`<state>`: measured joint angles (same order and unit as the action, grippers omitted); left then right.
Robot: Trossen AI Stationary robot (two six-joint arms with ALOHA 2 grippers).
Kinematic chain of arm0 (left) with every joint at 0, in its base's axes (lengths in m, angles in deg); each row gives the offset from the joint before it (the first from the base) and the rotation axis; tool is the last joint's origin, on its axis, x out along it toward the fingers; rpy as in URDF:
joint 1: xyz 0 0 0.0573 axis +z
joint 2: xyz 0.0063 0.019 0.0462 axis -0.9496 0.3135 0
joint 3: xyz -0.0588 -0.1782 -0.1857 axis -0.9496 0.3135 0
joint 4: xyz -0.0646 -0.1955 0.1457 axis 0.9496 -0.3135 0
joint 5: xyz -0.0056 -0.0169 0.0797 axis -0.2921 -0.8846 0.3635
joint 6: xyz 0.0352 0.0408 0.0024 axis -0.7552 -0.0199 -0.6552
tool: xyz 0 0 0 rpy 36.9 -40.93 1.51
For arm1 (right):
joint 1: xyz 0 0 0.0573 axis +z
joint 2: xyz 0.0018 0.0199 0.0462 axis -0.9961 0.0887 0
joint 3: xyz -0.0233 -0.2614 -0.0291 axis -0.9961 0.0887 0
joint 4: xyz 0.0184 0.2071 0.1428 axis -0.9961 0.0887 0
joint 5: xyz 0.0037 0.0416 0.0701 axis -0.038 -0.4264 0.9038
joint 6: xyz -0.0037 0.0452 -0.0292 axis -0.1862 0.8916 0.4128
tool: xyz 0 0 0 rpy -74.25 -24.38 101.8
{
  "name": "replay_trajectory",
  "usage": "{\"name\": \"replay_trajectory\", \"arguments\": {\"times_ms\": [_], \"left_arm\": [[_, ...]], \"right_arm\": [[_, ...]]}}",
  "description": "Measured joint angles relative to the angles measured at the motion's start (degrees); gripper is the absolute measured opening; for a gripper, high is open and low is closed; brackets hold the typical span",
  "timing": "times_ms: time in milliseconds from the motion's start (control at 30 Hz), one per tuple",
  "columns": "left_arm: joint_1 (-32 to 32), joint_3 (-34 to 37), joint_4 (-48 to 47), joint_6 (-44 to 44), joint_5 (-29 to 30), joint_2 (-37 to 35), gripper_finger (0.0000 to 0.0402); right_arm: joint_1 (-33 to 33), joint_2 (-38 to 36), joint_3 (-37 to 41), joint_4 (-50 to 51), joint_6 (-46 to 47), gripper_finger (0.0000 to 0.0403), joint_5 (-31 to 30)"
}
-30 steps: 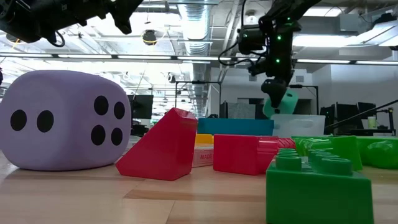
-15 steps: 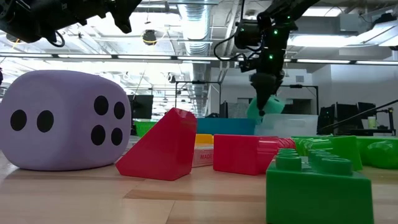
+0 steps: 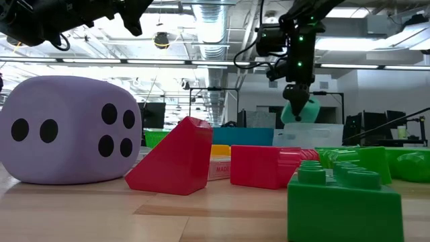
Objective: Pick & Place Toys
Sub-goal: Put the light blue dice into the transparent bin
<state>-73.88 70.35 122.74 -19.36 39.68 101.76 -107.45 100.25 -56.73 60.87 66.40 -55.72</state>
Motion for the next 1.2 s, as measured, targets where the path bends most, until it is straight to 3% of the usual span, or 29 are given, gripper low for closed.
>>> {"name": "replay_trajectory", "arguments": {"times_ms": [167, 400, 700, 767, 900, 967, 1033, 1200], "left_arm": [[0.0, 0.0, 0.0, 0.02, -0.02, 0.0, 0.0223], [0.0, 0.0, 0.0, 0.02, -0.01, 0.0, 0.0223], [0.0, 0.0, 0.0, -0.15, 1.04, 0.0, 0.0223], [-0.07, 0.0, 0.0, -0.77, 6.42, 0.0, 0.0223], [0.09, 0.0, 0.45, -0.5, 27.81, 0.31, 0.0223], [1.45, 0.0, 2.69, 0.05, 34.6, 1.89, 0.0223], [4.19, -0.41, 6.45, 0.09, 35.01, 4.24, 0.0223], [11.67, -6.74, 7.91, 0.5, 25.41, 14.04, 0.0223]], "right_arm": [[1.04, 0.0, 0.0, -0.31, 2.82, 0.0398, 0.7], [0.65, 0.0, 0.0, -0.28, 8.28, 0.0399, 7.32], [0.67, 0.0, 0.0, -0.06, 11.74, 0.04, 8.26], [0.87, 0.0, 0.0, -0.05, 11.97, 0.04, 9.2], [1.86, 0.0, 0.0, -0.02, 12.32, 0.04, 9.38], [2.25, 0.0, 0.0, -0.04, 11.96, 0.04, 9.68], [2.64, 0.0, 0.0, -0.06, 11.19, 0.04, 10.35], [2.72, 0.0, 0.0, -0.09, 11.04, 0.04, 10.49]]}}
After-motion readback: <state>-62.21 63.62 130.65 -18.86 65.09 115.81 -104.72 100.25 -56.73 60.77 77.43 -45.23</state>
